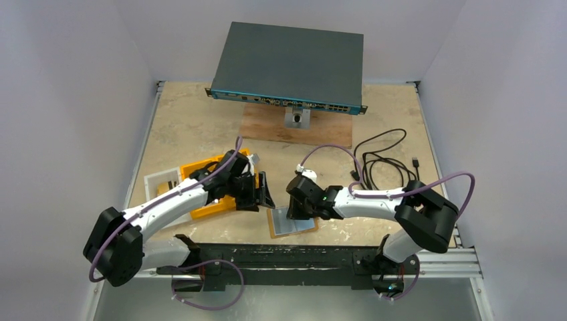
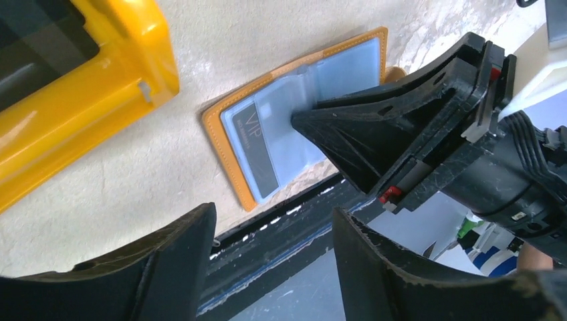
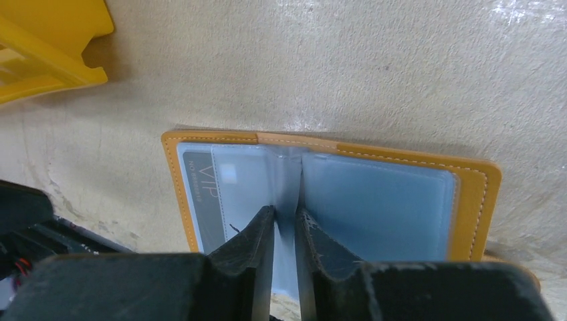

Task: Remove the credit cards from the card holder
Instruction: Remove the credit card from the card holder.

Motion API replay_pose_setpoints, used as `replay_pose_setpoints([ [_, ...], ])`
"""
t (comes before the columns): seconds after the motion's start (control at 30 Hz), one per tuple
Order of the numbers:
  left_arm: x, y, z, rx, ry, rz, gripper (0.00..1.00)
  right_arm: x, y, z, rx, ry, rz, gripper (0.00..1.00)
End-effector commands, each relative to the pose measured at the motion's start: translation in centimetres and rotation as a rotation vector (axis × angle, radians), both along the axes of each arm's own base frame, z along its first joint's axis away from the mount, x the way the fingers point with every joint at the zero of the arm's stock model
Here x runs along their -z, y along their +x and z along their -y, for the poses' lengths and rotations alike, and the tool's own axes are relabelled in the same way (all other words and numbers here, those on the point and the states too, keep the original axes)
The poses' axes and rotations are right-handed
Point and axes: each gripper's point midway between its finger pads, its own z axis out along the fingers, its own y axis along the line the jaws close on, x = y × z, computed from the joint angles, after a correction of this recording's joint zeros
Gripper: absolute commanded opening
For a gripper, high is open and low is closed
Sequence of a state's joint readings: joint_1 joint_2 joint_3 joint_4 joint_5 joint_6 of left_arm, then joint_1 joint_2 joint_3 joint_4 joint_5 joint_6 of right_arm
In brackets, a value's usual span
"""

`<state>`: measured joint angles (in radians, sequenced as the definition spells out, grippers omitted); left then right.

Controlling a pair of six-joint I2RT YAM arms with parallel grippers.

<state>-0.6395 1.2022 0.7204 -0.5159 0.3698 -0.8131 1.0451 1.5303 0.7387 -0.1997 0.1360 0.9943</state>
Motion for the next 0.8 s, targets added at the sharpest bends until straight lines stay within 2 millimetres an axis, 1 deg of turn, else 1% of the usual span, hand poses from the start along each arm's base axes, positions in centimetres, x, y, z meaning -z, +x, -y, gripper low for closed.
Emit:
replay_pose_setpoints([
  [0.0,0.5,0.4,1.7,-0.003,-0.053,-0.002,0.57,1.7,-1.0,1.1,-0.005,0.000,-0.049,0.13],
  [0.1,1.2,0.3,2.5,0.005,-0.063,-0.022,0.47,2.0,-1.2,1.3,-0.002,0.017,-0.064,0.09],
  [0.2,2.1,0.1,3.3,0.017,-0.069,-0.045,0.43,2.1,-1.3,1.4,-0.001,0.045,-0.077,0.07],
  [0.3,3.1,-0.1,4.1,0.030,-0.070,-0.074,0.42,2.3,-1.4,1.7,0.003,0.073,-0.091,0.06],
  [0.37,3.8,-0.3,4.5,0.037,-0.064,-0.088,0.42,2.4,-1.1,1.8,0.014,0.085,-0.087,0.05],
  [0.43,4.4,-0.4,4.7,0.040,-0.053,-0.097,0.41,2.3,-1.4,1.7,0.005,0.112,-0.106,0.05],
  [0.63,6.4,-0.6,4.5,0.031,0.004,-0.123,0.39,2.4,-1.7,1.6,0.008,0.172,-0.129,0.04],
  [0.67,6.7,-0.7,4.3,0.029,0.015,-0.127,0.39,2.3,-1.7,1.6,0.009,0.177,-0.129,0.05],
  [0.77,7.5,-0.8,3.8,0.018,0.048,-0.135,0.36,1.9,-1.5,1.7,0.015,0.187,-0.122,0.11],
])
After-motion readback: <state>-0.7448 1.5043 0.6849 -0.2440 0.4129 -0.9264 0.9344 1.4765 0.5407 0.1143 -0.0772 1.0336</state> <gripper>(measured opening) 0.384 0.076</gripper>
